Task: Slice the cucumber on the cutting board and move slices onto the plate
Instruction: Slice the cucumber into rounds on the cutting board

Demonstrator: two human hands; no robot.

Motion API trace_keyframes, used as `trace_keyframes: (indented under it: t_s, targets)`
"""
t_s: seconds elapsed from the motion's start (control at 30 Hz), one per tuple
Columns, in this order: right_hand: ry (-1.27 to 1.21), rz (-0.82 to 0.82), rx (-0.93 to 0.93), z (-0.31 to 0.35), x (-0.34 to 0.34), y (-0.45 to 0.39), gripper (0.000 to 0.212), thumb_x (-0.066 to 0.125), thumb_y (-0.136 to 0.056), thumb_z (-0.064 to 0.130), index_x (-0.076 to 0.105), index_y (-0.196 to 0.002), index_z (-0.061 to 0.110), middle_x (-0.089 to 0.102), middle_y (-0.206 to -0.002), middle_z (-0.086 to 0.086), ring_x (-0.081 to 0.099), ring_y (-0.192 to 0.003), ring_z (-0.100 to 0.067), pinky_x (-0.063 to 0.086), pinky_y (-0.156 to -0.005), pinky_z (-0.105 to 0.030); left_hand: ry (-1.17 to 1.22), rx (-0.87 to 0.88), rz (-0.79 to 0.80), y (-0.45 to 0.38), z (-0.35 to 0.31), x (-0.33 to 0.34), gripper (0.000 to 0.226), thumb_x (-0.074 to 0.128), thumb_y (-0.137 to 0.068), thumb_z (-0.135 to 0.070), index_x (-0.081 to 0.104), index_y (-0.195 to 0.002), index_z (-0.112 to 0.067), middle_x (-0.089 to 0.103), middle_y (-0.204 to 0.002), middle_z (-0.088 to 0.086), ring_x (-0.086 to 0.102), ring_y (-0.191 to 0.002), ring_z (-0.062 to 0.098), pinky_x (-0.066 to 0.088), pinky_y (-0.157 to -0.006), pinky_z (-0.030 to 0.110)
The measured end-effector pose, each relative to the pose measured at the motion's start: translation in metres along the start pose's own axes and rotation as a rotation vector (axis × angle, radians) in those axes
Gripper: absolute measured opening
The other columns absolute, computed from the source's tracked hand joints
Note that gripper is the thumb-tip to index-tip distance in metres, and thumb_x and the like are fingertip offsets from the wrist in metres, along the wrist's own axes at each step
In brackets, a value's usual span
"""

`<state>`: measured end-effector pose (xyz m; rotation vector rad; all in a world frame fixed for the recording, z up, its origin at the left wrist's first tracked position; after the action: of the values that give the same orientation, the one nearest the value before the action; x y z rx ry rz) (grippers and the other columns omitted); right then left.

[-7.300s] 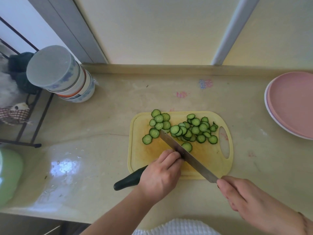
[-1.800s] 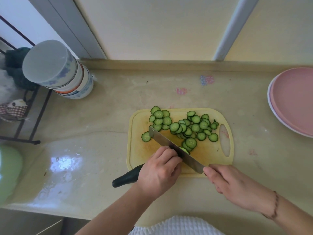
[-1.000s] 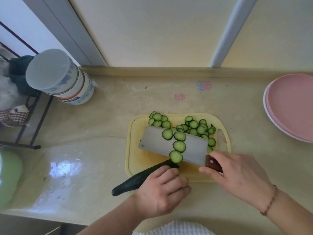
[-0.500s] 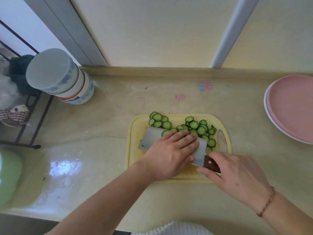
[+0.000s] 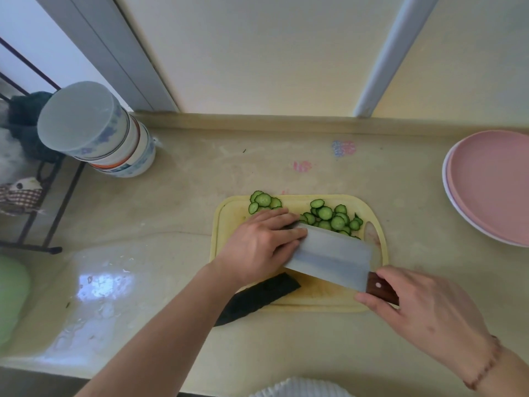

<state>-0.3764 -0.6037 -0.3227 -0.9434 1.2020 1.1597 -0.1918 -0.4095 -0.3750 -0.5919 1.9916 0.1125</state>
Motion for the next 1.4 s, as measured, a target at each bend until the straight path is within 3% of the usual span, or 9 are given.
trace_keyframes:
  t_s: [0.17,0.3,0.4,0.47,0.6,0.8,0.97,1.23,1.4]
  targets:
    - [-0.008,0.052,0.11,-0.02,-0.011,0.019,0.042,0.046,-0.074,0.073,0.057,-0.072,0.033,0.06,-0.058,0.019,0.061,-0.047,-0.016,0.04,-0.036,-0.028,-0.035,-0.075,-0.026,0.005,0.011,-0.001,0.034,0.052,-0.1,-0.031,0.077,-0.116,-0.017,0.07,-0.128,0.008,0.061,-0.125,0.033,0.052,-0.104,0.05]
    - [-0.063,0.071,0.217,-0.042,-0.011,0.034,0.051,0.032,-0.076,0.085,0.05,-0.077,0.037,0.058,-0.059,0.022,0.061,-0.05,-0.014,0.046,-0.039,-0.031,-0.031,-0.116,-0.065,0.01,0.011,0.003,0.022,0.075,-0.09,-0.011,0.078,-0.112,-0.012,0.07,-0.126,0.01,0.061,-0.125,0.032,0.053,-0.103,0.049]
    - [-0.133,0.027,0.345,-0.058,-0.014,0.042,0.059,0.027,-0.07,0.091,0.051,-0.079,0.038,0.059,-0.056,0.015,0.062,-0.052,-0.016,0.049,-0.043,-0.036,-0.029,-0.161,-0.184,0.007,-0.01,0.002,0.02,0.079,-0.085,-0.006,0.078,-0.104,-0.008,0.073,-0.111,0.007,0.066,-0.109,0.028,0.059,-0.09,0.042]
    - [-0.163,-0.022,0.439,-0.067,-0.016,0.046,0.061,0.026,-0.068,0.093,0.051,-0.081,0.039,0.058,-0.053,0.01,0.061,-0.051,-0.019,0.05,-0.045,-0.038,-0.031,-0.098,-0.218,0.002,-0.034,0.009,0.014,0.077,-0.085,-0.006,0.078,-0.099,-0.008,0.073,-0.102,0.006,0.064,-0.097,0.026,0.058,-0.08,0.039]
    - [-0.2,-0.077,0.58,-0.077,-0.017,0.05,0.064,0.026,-0.066,0.096,0.051,-0.088,0.042,0.06,-0.054,0.007,0.062,-0.054,-0.025,0.052,-0.049,-0.039,-0.123,0.051,-0.064,-0.006,-0.076,0.04,0.011,0.068,-0.087,-0.018,0.073,-0.095,-0.013,0.068,-0.099,0.002,0.059,-0.093,0.026,0.052,-0.074,0.038]
    - [-0.171,0.001,0.595,-0.07,-0.023,0.051,0.065,0.023,-0.066,0.095,0.049,-0.083,0.039,0.055,-0.049,0.004,0.059,-0.05,-0.025,0.049,-0.045,-0.039,-0.316,0.125,0.037,-0.019,-0.093,0.073,0.018,0.064,-0.081,-0.007,0.071,-0.095,-0.016,0.064,-0.093,0.0,0.051,-0.084,0.026,0.037,-0.07,0.034]
    - [-0.175,0.023,0.609,-0.066,-0.023,0.054,0.066,0.022,-0.065,0.096,0.049,-0.075,0.037,0.049,-0.044,0.007,0.057,-0.049,-0.025,0.049,-0.045,-0.038,-0.342,0.125,0.054,-0.019,-0.092,0.078,0.022,0.056,-0.078,0.001,0.069,-0.089,-0.012,0.064,-0.089,0.005,0.052,-0.078,0.026,0.044,-0.068,0.036]
    - [-0.198,0.01,0.592,-0.065,-0.025,0.05,0.068,0.022,-0.065,0.095,0.049,-0.075,0.034,0.05,-0.044,0.005,0.057,-0.048,-0.025,0.048,-0.044,-0.039,-0.318,0.12,0.124,-0.036,-0.1,0.068,0.027,0.079,-0.053,-0.001,0.065,-0.072,-0.014,0.054,-0.064,0.001,0.049,-0.056,0.021,0.04,-0.053,0.029]
    - [-0.215,0.013,0.588,-0.067,-0.025,0.05,0.064,0.022,-0.066,0.095,0.049,-0.078,0.038,0.052,-0.046,0.005,0.057,-0.049,-0.024,0.049,-0.045,-0.038,-0.289,0.148,0.037,-0.036,-0.1,0.062,0.027,0.077,-0.06,0.0,0.067,-0.082,-0.012,0.054,-0.063,0.001,0.05,-0.056,0.023,0.041,-0.054,0.028]
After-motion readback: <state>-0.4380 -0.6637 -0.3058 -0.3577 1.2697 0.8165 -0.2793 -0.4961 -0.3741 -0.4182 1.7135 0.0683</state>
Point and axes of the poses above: each hand's wrist, its own y-axis away from the middle knuckle, its own x-axis out of the palm, z = x × y, the point moved 3 cm from there along -y, towards the middle knuckle
